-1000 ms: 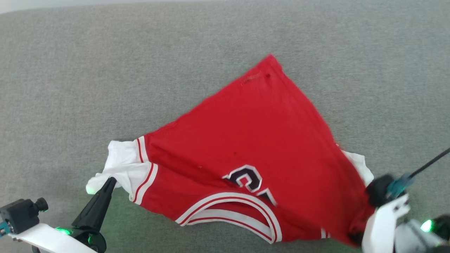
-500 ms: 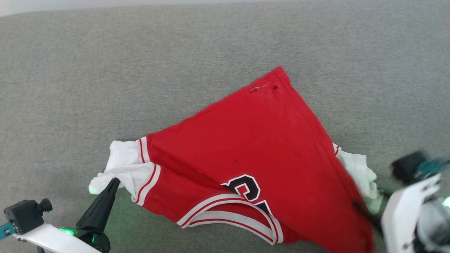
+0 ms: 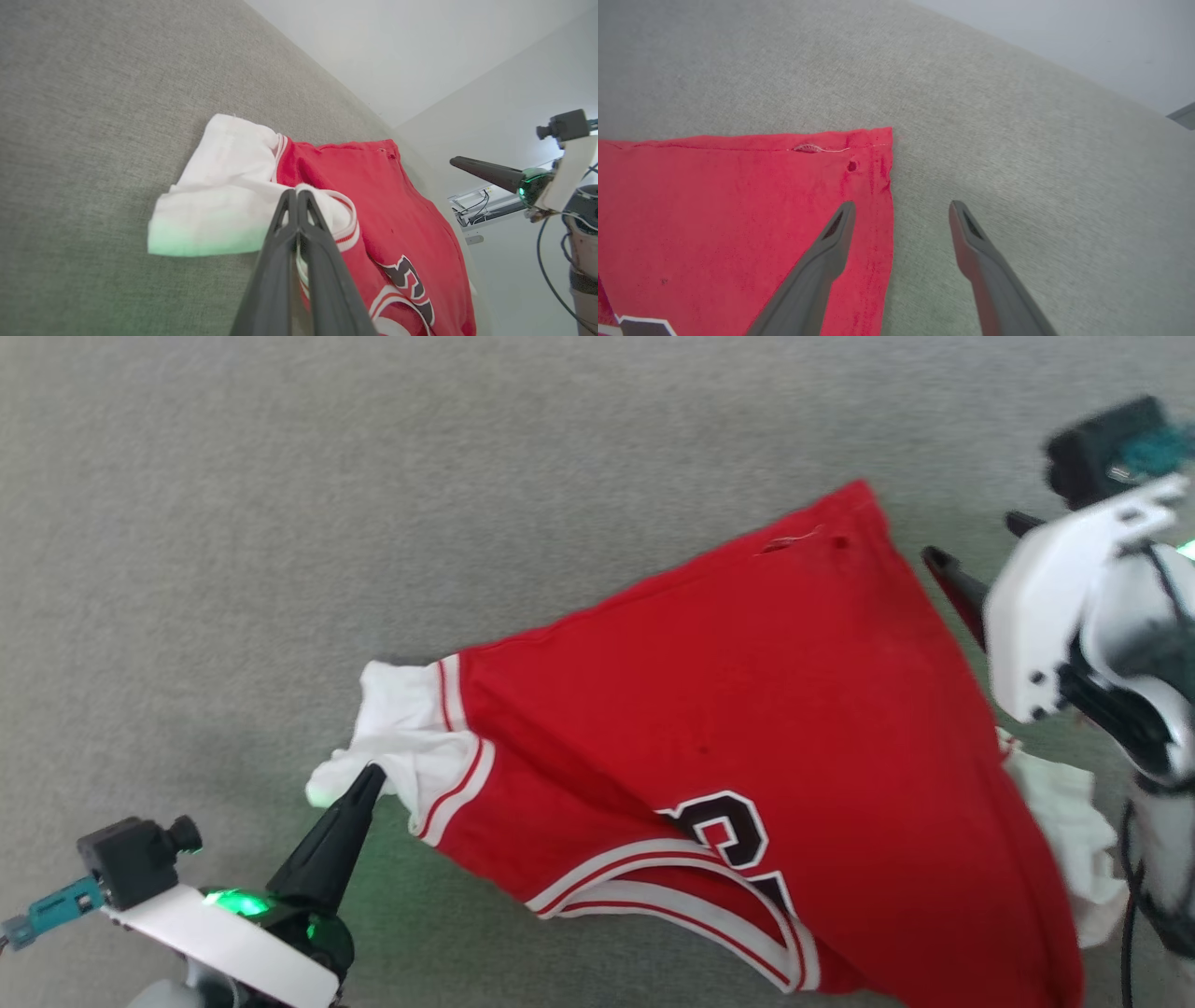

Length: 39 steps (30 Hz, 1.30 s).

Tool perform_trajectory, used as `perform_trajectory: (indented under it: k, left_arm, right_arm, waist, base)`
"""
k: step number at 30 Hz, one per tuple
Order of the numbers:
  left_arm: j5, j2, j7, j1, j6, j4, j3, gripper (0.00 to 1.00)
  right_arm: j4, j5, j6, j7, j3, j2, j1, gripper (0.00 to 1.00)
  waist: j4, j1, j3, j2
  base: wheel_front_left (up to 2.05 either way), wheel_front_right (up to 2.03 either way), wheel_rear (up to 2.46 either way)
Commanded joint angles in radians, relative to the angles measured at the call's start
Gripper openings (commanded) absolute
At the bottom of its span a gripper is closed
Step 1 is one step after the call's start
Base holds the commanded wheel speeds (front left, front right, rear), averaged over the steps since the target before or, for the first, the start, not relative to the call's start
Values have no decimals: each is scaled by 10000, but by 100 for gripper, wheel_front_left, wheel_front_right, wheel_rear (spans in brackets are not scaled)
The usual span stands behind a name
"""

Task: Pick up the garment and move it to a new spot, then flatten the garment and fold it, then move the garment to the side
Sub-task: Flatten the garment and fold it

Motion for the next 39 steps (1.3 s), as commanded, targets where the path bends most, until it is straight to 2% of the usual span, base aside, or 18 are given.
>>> perform_trajectory:
  k: [1, 8, 15, 16, 17, 18, 19, 26, 30, 32, 36, 39]
  left_arm:
    - [-15, -38, -53, -206, 22, 26, -49, 0]
    - [-167, -283, -52, -727, 22, 158, -471, 0]
    - [-253, -408, -53, -898, 22, 238, -596, 0]
    - [-257, -414, -53, -907, 22, 251, -596, 0]
    - [-256, -406, -53, -925, 22, 257, -612, 0]
    - [-227, -375, -53, -952, 22, 262, -648, 0]
    - [-183, -339, -53, -1003, 22, 266, -689, 0]
    - [248, 171, -53, -1857, 22, 380, -1013, 0]
    - [-40, 438, -53, -2697, 22, 290, -660, 0]
    - [-302, 617, -53, -3273, 22, 202, -532, 0]
    - [-347, 1409, -55, -4941, 22, 452, -480, 0]
    - [-789, 1960, 25, -7128, 22, 1322, -329, 0]
  right_arm:
    - [466, -60, -4, -66, 237, -15, -316, 100]
    - [3272, -274, -5, -324, 1372, -229, -1857, 100]
    - [5054, -609, -7, -214, 1569, -195, -2191, 100]
    - [5242, -531, -7, -34, 1651, -163, -2143, 91]
    - [5365, -436, -5, 169, 1724, -130, -2065, 42]
    - [5408, -334, -2, 261, 1811, -96, -2027, 27]
    - [5426, -261, -2, 247, 1821, -68, -2009, 0]
    - [5353, -322, -16, -1048, 1319, 8, -2657, 0]
    - [5442, -737, -13, -2033, 766, 324, -3281, 0]
    - [5523, -1064, -13, -2470, 329, 454, -3615, 0]
    - [5566, -1828, -11, -3441, -919, 923, -4764, 0]
    - [5663, -2627, -13, -4283, -2228, 1606, -6050, 0]
  waist:
    - [370, 0, 290, 0]
    - [1033, 0, 635, 0]
    - [1279, 0, 778, 0]
    - [1268, 0, 784, 0]
    - [1246, 0, 790, 0]
    - [1207, 0, 793, 0]
    - [1173, 0, 786, 0]
    - [773, 0, 506, 0]
    - [352, 0, 352, 0]
    - [141, 0, 363, 0]
    - [-348, 0, 608, 0]
    - [-755, 0, 982, 0]
  base:
    - [0, 0, 0]
    - [0, 0, 0]
    - [0, 0, 0]
    - [0, 0, 0]
    - [0, 0, 0]
    - [0, 0, 0]
    - [0, 0, 0]
    - [0, 0, 0]
    - [0, 0, 0]
    - [0, 0, 0]
    - [0, 0, 0]
    - [0, 0, 0]
